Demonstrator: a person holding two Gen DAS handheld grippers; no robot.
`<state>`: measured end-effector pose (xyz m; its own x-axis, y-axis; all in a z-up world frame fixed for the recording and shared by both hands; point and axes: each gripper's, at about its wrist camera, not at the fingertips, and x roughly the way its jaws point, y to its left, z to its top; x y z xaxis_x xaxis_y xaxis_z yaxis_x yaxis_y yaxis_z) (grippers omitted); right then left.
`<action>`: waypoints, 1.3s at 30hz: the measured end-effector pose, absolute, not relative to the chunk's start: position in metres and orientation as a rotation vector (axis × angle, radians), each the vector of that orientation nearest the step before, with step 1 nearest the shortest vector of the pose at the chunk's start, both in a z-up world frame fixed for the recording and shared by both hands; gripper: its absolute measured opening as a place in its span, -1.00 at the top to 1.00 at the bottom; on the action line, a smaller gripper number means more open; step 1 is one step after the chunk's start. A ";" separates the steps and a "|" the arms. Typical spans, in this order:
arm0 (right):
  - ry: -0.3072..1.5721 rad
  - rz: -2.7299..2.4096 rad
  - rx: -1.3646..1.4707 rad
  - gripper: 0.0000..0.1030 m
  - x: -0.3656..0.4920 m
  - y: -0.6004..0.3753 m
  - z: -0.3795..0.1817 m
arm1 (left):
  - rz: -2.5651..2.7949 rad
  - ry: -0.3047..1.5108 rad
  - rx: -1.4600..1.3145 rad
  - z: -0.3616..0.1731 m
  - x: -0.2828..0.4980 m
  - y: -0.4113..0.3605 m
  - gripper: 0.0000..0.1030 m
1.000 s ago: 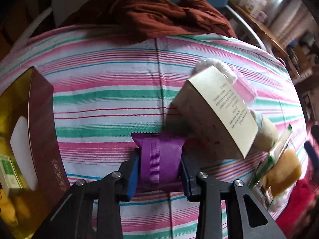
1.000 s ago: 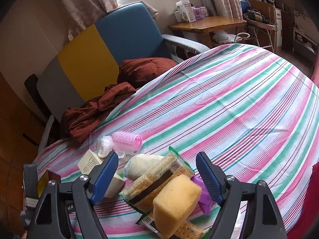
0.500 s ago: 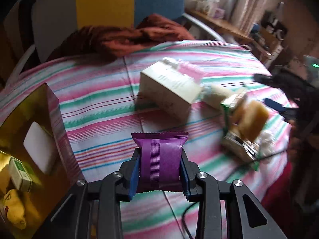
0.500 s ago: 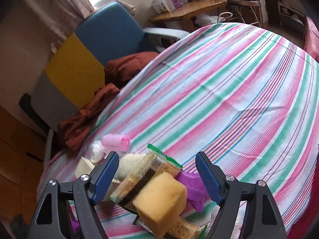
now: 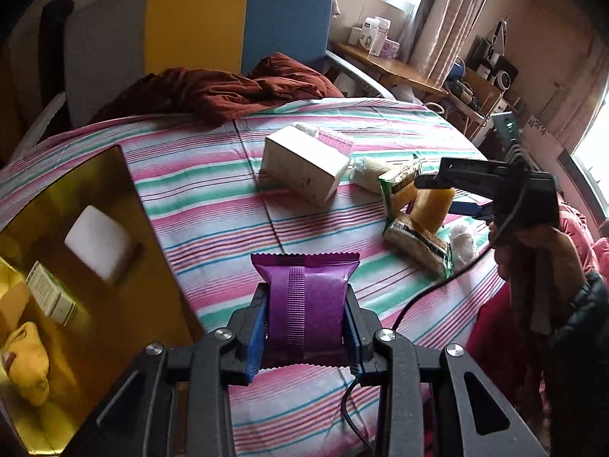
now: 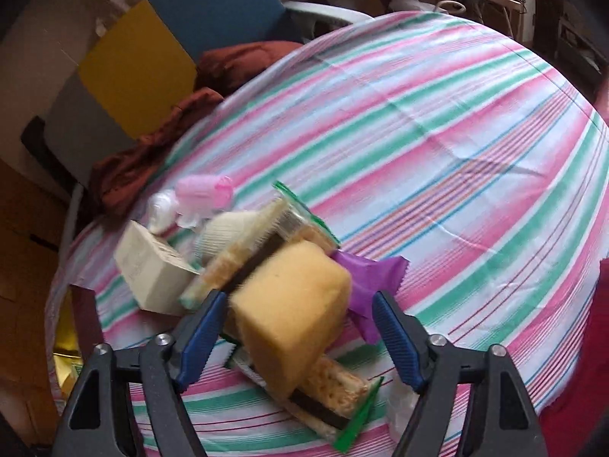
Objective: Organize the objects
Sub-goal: 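Carry the purple packet over the tray while the right grasps a yellow sponge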
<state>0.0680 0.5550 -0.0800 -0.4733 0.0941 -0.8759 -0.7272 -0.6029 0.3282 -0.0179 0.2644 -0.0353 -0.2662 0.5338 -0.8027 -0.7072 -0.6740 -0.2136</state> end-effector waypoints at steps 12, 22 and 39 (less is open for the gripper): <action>0.856 2.201 -1.060 0.15 0.098 0.527 -0.040 | 2.096 0.146 -1.159 -0.029 -0.027 0.207 0.31; 0.784 2.510 -1.042 0.14 0.074 0.448 0.006 | 2.270 0.101 -1.122 -0.022 -0.039 0.151 0.31; 0.580 2.898 -1.369 0.14 -0.025 0.264 -0.002 | 2.545 0.081 -1.064 -0.009 -0.063 0.076 0.30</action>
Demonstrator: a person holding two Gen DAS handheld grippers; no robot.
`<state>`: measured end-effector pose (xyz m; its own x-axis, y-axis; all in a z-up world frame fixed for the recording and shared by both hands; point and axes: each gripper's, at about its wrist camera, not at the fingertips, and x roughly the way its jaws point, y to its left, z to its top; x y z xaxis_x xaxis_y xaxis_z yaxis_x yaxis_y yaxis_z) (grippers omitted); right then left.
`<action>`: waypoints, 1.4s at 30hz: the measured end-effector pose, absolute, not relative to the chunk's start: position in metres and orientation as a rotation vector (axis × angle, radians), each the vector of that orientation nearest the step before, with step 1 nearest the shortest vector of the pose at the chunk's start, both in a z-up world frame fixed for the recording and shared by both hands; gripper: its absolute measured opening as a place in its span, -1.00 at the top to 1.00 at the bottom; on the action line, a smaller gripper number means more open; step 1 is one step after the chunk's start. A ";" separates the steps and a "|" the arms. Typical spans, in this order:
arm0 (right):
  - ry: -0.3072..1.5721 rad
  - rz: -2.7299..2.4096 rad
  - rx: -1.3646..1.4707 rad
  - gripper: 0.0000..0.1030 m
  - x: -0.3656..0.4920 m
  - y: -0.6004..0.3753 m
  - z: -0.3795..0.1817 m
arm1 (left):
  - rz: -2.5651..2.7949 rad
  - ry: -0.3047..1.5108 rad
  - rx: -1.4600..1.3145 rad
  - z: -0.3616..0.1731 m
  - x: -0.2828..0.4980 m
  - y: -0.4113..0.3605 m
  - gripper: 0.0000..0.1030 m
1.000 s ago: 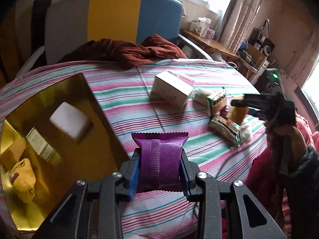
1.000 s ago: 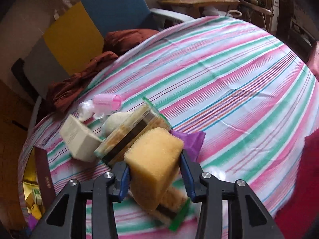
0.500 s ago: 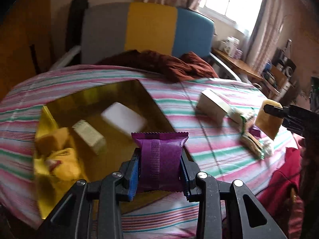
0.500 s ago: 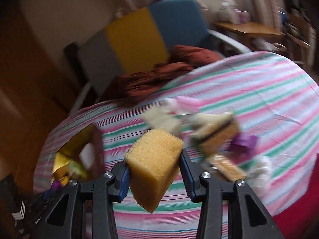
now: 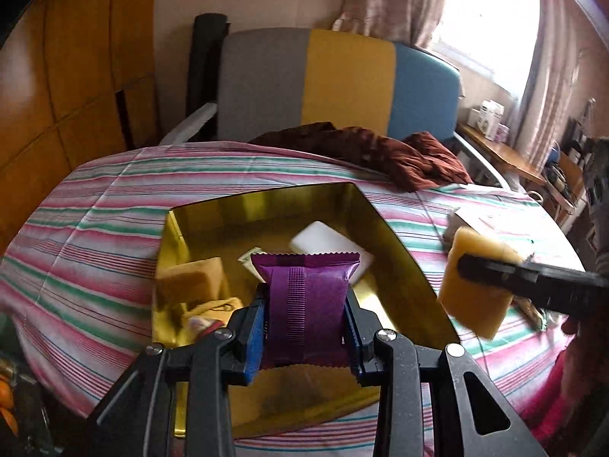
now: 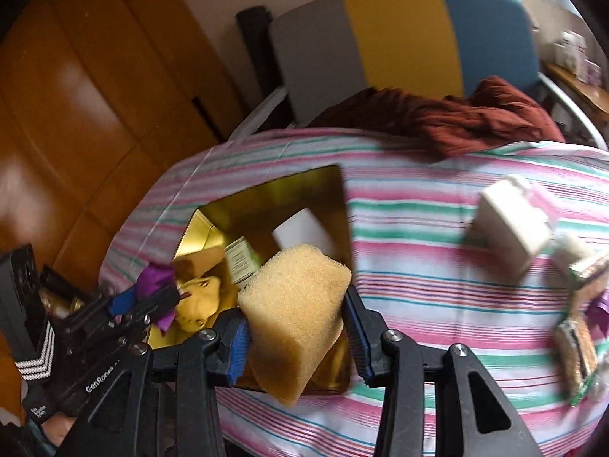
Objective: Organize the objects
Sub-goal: 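Carry the purple packet over the tray while the right grasps a yellow sponge, then release the purple packet and yellow sponge into the gold tray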
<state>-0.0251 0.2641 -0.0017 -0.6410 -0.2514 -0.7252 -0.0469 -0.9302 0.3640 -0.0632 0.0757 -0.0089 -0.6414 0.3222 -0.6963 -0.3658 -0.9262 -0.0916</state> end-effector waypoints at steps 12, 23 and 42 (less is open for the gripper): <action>-0.462 -2.616 1.326 0.14 -0.054 0.221 -0.015 | 2.604 0.033 -1.143 -0.025 -0.108 0.050 0.30; -0.513 -2.628 1.349 0.13 -0.068 0.216 -0.023 | 2.658 -0.007 -1.134 -0.019 -0.149 0.039 0.29; -0.460 -2.618 1.275 -0.45 -0.060 0.188 -0.017 | 2.757 -0.051 -1.119 -0.023 -0.118 0.015 -0.33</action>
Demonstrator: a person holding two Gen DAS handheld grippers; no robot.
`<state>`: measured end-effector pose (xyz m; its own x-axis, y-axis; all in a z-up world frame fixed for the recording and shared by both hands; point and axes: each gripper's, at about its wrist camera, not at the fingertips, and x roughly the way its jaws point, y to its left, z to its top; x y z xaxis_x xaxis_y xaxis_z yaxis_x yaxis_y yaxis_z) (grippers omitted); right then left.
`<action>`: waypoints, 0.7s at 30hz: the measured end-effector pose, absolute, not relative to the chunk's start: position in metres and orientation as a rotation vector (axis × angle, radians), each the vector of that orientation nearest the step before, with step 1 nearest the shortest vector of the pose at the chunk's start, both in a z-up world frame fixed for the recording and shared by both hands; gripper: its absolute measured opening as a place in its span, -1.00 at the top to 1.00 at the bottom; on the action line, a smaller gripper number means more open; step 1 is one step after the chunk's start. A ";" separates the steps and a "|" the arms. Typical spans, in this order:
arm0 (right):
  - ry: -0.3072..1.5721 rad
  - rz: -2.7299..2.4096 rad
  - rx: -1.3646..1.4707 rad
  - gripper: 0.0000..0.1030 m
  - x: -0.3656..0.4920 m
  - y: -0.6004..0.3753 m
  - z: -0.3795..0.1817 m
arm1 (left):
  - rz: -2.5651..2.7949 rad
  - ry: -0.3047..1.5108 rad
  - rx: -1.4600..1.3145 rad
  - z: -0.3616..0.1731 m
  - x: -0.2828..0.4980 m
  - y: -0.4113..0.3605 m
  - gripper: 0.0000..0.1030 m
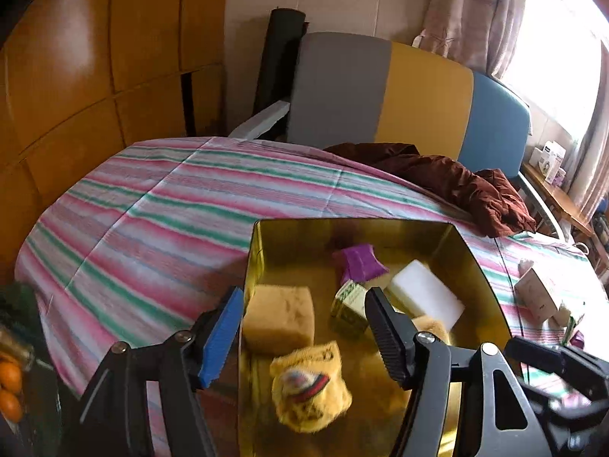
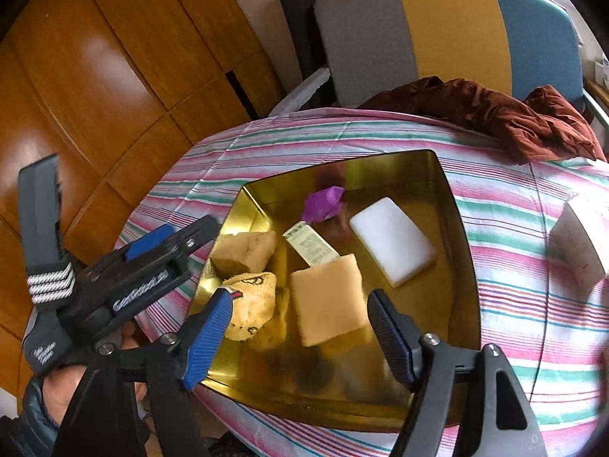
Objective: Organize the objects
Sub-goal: 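Release the purple packet and yellow sponge into the gold tray, then move both grippers away from the tray toward the remaining items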
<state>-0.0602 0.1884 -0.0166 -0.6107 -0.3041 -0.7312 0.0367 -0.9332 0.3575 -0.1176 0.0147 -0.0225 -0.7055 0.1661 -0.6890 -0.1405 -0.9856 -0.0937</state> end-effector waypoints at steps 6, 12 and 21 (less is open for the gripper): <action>-0.345 -2.708 1.267 -0.48 -0.046 0.183 -0.015 | 2.773 -0.047 -1.090 -0.022 -0.091 0.013 -0.45; -0.258 -2.799 1.257 -0.56 -0.034 0.181 -0.016 | 2.766 -0.032 -1.088 -0.023 -0.074 0.016 -0.48; -0.261 -2.905 1.228 -0.63 -0.023 0.196 -0.015 | 2.737 0.008 -1.081 -0.026 -0.056 0.027 -0.48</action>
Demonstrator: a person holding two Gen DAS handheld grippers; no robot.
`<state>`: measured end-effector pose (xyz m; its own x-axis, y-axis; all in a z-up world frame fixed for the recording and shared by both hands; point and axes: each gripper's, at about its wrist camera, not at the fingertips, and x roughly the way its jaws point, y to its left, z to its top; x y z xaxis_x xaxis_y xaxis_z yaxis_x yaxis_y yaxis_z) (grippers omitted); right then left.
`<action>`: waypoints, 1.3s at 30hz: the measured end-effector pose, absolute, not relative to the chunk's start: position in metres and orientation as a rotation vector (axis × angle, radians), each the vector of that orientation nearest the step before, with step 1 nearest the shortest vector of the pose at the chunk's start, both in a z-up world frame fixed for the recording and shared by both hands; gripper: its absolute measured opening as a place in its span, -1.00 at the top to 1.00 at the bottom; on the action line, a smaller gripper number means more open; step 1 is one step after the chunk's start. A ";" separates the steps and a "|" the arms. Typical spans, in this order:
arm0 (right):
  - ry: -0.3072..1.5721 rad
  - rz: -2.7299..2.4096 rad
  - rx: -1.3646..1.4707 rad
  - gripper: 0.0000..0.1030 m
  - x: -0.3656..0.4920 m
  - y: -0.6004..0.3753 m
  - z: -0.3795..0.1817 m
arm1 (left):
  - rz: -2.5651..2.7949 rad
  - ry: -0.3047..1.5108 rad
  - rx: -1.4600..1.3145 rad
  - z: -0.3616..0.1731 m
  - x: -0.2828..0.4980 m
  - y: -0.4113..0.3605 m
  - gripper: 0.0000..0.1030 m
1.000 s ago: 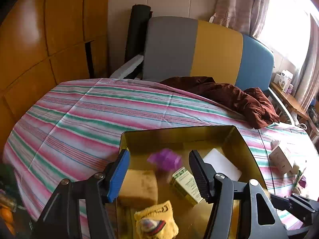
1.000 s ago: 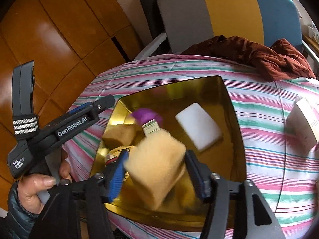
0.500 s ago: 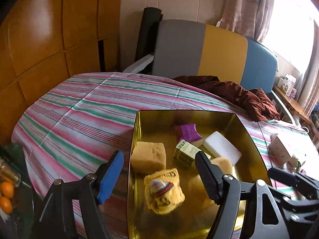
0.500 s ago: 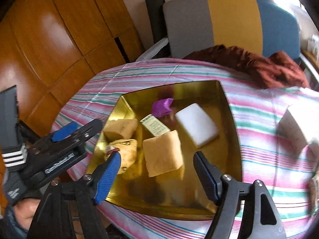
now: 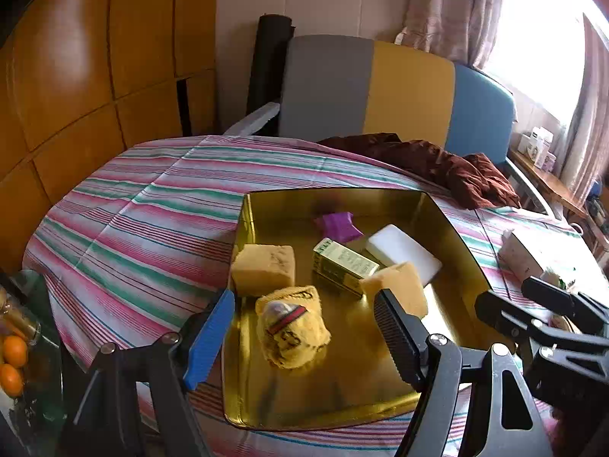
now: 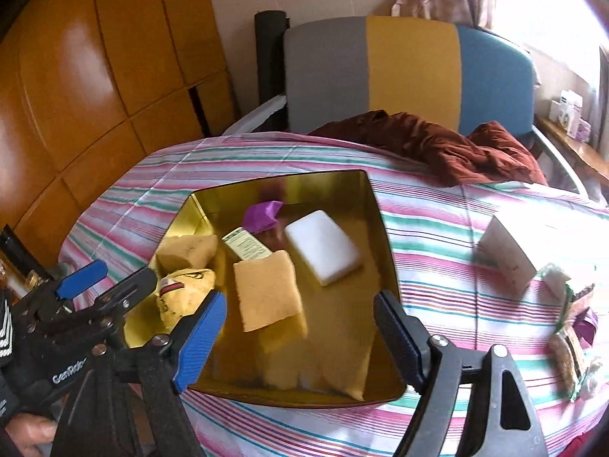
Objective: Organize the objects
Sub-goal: 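Move both grippers away from the tray toward the remaining items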
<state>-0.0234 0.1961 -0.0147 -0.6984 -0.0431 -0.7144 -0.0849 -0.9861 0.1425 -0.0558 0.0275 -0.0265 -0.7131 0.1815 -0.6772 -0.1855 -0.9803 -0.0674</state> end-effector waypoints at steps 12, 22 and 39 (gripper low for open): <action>0.290 2.796 -1.211 -0.64 -0.010 0.224 -0.020 | 2.679 0.056 -1.078 -0.028 -0.049 0.045 -0.49; 0.307 2.734 -1.212 -0.64 0.003 0.251 -0.022 | 2.623 0.094 -1.056 -0.023 -0.045 0.065 -0.49; 0.559 2.504 -1.199 -0.64 0.061 0.375 -0.020 | 2.412 0.211 -0.988 -0.013 -0.030 0.137 -0.49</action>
